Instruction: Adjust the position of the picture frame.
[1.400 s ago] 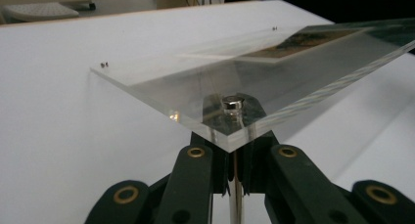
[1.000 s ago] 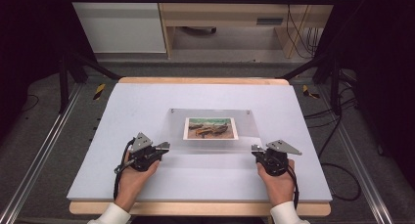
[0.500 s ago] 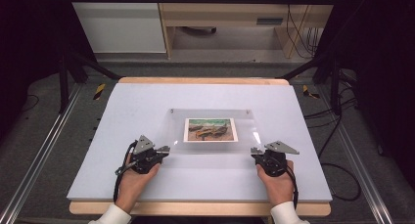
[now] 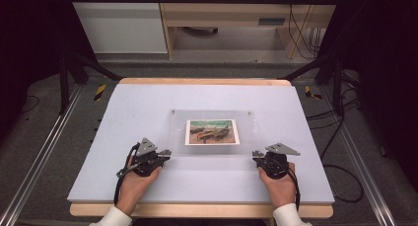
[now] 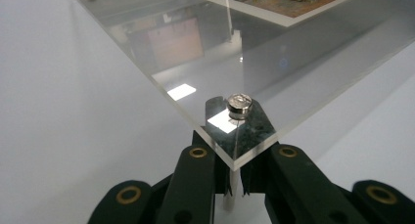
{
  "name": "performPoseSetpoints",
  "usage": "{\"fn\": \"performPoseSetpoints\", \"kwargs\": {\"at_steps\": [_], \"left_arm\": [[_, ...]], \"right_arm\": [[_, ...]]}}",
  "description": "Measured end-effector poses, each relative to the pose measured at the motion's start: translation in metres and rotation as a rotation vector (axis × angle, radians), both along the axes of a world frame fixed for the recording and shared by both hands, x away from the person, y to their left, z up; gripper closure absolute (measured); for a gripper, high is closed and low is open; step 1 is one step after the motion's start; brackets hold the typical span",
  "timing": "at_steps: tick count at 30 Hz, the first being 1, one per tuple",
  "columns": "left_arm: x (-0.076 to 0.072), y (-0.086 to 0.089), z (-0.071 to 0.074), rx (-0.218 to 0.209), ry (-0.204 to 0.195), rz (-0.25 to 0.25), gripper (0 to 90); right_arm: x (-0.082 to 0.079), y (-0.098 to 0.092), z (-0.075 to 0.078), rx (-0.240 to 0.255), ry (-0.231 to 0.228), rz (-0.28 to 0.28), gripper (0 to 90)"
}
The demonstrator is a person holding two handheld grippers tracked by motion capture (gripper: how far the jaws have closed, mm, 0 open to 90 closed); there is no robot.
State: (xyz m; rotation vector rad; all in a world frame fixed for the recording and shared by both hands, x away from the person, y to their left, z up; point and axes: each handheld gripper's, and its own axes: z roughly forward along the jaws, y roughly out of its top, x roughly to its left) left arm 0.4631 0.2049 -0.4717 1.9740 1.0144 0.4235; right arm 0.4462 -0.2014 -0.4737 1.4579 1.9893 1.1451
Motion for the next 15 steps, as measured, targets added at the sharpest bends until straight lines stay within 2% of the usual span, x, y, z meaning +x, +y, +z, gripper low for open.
{"fn": "performPoseSetpoints", "kwargs": {"at_steps": [3, 7, 12, 15], "left_arm": [[0.0002, 0.0004, -0.0002, -0.001, 0.001, -0.002, 82.8], [-0.0003, 0.0006, 0.0010, 0.027, -0.004, -0.004, 79.9], [-0.0012, 0.0066, 0.0031, 0.025, 0.001, 0.001, 65.9], [-0.0011, 0.0097, 0.0040, -0.001, 0.020, 0.003, 52.1]], "right_arm": [[-0.0001, 0.0000, -0.0002, -0.001, 0.000, 0.001, 83.1], [-0.0001, 0.0001, -0.0002, -0.003, 0.000, 0.000, 82.4], [-0.0023, 0.0028, 0.0008, -0.005, 0.005, 0.010, 67.0], [-0.0057, 0.0033, 0.0026, -0.008, 0.002, 0.012, 55.4]]}}
